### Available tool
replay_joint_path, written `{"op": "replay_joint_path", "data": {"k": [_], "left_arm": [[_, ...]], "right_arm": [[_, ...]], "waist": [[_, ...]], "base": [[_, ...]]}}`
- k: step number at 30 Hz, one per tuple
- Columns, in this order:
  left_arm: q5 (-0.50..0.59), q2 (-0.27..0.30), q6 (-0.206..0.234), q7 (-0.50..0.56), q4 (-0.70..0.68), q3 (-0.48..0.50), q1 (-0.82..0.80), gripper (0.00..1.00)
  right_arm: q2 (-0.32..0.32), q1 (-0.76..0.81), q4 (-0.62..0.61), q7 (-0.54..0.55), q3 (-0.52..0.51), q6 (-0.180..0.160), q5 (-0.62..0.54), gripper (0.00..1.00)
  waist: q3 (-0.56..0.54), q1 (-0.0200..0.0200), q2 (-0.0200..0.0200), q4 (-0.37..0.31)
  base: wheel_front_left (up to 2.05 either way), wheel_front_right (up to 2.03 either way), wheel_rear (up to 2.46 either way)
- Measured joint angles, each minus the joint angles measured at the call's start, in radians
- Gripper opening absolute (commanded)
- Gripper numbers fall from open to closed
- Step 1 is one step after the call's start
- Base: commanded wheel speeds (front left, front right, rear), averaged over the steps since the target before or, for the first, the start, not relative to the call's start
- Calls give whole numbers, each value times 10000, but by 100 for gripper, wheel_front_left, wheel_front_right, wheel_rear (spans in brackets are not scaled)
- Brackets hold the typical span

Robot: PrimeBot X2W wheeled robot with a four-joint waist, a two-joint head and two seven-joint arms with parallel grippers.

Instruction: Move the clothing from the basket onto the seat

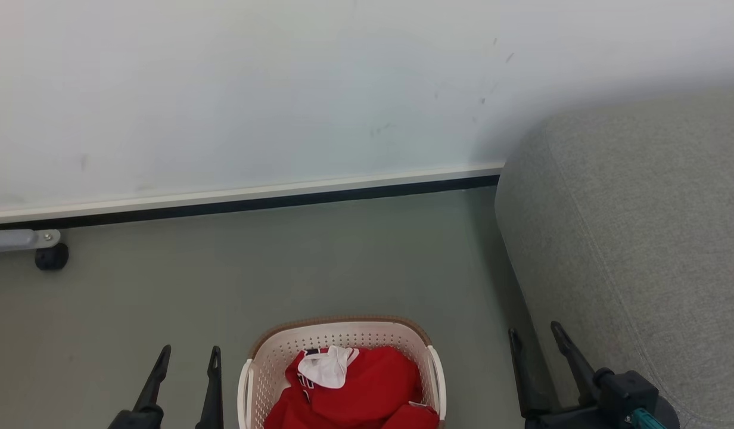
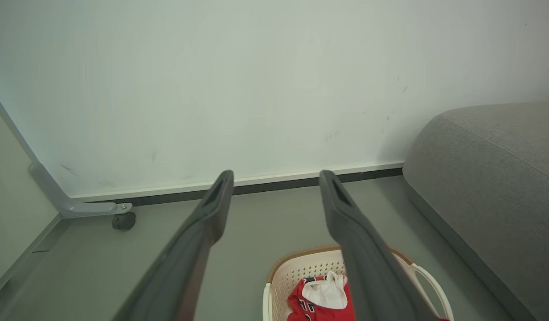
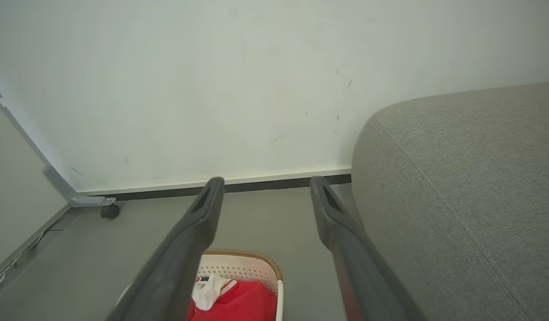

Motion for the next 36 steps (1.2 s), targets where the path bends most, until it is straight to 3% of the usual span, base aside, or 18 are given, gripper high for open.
{"op": "replay_joint_path", "data": {"k": [21,36], "left_arm": [[727,-4,-715,146,1047,-1233,-1964,100],[1131,-140,-1057,746,2926,-1636,-4068,100]], "right_arm": [[-35,-828,-1114,-42,-811,-176,-364,100],[368,-2346,-2000,-71,-859,-178,-635,100]], "waist": [[2520,2,1,-339],[4833,3,2,-1158]], "base": [[0,0,0],[0,0,0]]}}
